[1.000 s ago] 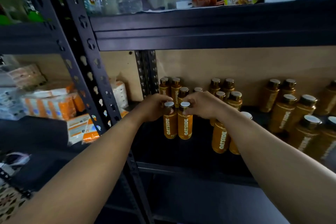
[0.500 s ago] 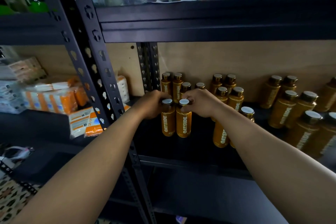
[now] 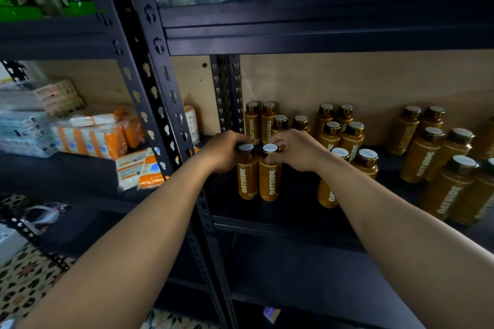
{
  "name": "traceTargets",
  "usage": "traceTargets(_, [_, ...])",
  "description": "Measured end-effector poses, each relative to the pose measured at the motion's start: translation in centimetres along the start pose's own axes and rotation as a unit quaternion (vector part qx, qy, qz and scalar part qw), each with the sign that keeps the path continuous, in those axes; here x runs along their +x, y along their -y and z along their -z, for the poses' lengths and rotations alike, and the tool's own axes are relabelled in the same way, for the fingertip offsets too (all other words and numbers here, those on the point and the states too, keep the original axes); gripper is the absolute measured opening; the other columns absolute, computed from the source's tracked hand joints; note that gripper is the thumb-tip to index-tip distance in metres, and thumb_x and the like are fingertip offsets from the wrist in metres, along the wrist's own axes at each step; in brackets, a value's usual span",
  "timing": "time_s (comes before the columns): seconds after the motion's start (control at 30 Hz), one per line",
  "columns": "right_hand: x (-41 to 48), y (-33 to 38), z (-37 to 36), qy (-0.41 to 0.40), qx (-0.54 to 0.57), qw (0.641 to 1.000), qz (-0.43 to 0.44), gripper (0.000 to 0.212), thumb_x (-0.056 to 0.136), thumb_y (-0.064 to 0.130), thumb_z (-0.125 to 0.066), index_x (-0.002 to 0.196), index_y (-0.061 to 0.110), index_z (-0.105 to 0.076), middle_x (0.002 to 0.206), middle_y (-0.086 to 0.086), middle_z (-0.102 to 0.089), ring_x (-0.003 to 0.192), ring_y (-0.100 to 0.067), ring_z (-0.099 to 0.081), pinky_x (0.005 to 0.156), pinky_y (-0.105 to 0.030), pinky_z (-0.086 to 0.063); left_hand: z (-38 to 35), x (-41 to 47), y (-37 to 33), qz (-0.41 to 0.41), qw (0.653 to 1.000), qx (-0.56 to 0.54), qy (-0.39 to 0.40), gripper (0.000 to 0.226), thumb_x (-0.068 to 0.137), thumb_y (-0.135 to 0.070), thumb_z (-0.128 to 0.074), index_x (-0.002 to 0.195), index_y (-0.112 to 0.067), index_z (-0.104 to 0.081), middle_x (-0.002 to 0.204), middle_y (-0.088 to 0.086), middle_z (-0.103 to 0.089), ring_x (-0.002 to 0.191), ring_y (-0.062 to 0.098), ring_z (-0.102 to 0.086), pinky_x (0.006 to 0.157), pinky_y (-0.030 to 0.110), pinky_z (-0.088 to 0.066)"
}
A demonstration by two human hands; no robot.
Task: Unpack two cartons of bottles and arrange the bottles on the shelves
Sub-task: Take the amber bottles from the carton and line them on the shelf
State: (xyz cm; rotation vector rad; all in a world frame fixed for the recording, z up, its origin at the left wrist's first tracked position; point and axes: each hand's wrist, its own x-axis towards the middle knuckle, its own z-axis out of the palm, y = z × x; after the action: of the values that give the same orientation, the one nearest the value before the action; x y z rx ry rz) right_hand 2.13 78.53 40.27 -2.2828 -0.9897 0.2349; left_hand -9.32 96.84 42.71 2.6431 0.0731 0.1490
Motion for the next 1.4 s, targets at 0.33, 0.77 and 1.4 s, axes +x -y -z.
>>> traceTargets(0.33, [-0.7, -0.4, -0.9, -0.031, 0.022, 0.999, 0.008, 0.049, 0.089, 0.031, -0.078, 0.135, 0.026, -0.062, 0.134, 0.002, -0.066, 0.122, -0.015, -0.061, 0.101, -0.037, -0.053, -0.6, 0.0, 0.2, 0.034, 0.999, -0.006, -0.012, 0.045, 0.096, -0.022, -0.067, 0.14, -0.021, -0.057, 0.141, 0.003, -0.059, 0.129, 0.019, -0.055, 0.108, 0.036, -0.043])
traceTargets(0.77, [-0.2, -0.4, -1.0, -0.029, 0.031, 0.999, 0.001, 0.058, 0.089, 0.032, -0.078, 0.142, 0.025, -0.056, 0.142, -0.001, -0.061, 0.123, -0.016, -0.06, 0.104, -0.039, -0.052, -0.4, 0.0, -0.2, 0.031, 0.999, -0.021, -0.021, 0.041, 0.097, -0.016, -0.064, 0.138, -0.016, -0.058, 0.138, 0.007, -0.06, 0.126, 0.02, -0.055, 0.095, 0.025, -0.039])
traceTargets(1.4, [-0.3, -0.7, -1.4, -0.048, 0.055, 0.997, 0.0, 0.056, 0.09, 0.03, -0.078, 0.141, 0.022, -0.058, 0.142, -0.001, -0.061, 0.128, -0.016, -0.058, 0.101, -0.029, -0.048, -0.5, 0.1, 0.0, 0.031, 0.999, -0.031, -0.021, 0.039, 0.096, -0.018, -0.066, 0.134, -0.018, -0.06, 0.134, 0.004, -0.063, 0.122, 0.016, -0.057, 0.094, 0.025, -0.04])
